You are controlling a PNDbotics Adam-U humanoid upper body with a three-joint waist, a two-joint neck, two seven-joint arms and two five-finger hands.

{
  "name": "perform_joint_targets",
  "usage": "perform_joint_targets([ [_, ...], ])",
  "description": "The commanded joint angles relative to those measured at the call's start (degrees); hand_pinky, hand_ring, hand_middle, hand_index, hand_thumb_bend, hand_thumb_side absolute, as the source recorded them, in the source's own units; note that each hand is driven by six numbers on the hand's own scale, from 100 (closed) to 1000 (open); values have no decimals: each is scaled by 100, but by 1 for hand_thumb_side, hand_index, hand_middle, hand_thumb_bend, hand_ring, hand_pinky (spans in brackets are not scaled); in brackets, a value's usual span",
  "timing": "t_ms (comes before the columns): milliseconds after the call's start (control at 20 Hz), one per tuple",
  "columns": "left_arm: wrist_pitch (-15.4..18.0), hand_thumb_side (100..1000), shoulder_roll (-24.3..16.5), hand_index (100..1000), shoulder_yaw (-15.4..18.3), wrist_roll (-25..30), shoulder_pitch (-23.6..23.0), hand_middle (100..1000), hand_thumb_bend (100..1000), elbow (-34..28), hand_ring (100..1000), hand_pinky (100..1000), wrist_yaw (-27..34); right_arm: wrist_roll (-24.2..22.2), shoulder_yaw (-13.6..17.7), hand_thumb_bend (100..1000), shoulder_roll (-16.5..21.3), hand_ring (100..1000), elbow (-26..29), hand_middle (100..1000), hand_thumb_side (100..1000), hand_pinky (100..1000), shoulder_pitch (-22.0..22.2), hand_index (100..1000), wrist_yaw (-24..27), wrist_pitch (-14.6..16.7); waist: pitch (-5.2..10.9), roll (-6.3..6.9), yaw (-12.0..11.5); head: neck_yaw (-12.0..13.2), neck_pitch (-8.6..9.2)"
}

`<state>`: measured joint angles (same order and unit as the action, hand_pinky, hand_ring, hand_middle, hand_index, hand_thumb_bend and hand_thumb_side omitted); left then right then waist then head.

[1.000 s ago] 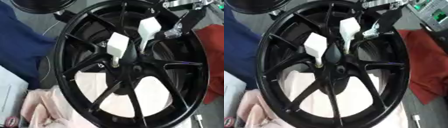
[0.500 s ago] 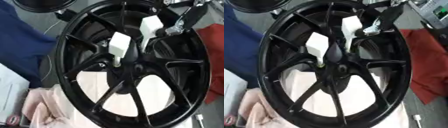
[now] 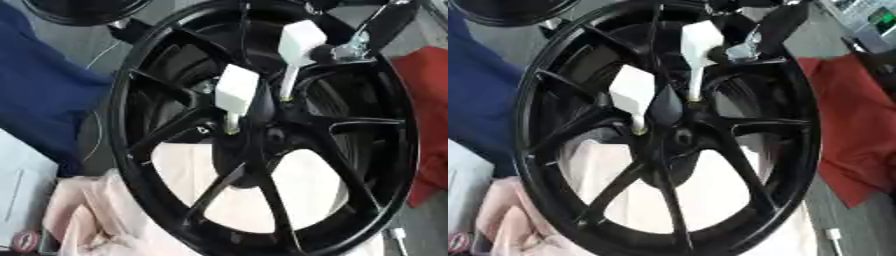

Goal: Pull the pin out of the wheel hub.

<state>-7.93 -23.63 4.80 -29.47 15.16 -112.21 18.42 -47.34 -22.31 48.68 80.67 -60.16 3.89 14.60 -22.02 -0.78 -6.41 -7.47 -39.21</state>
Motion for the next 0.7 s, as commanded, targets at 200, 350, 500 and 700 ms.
perform_joint_targets([
  [200,-14,448,-98,705,91,-32,-1,545,687,-59,634,627,-36,299,603,100,320,643,220,458,422,747,-168,524,454,-189,209,48,60,-112,58],
  [350,-14,448,-102,705,102,-45,-18,545,687,-57,634,627,-38,554,963,100,511,640,197,457,403,748,-58,524,631,-250,218,81,107,-116,82],
  [500,-14,448,-116,705,117,-58,-28,545,687,-57,633,627,-44,926,1395,100,825,636,143,453,385,747,251,519,780,-261,220,120,144,-79,80],
  [700,-11,452,-110,706,131,-72,-18,545,710,-68,633,627,-48,1554,2048,100,1348,636,4,455,312,750,933,523,923,-221,204,180,175,-21,112],
])
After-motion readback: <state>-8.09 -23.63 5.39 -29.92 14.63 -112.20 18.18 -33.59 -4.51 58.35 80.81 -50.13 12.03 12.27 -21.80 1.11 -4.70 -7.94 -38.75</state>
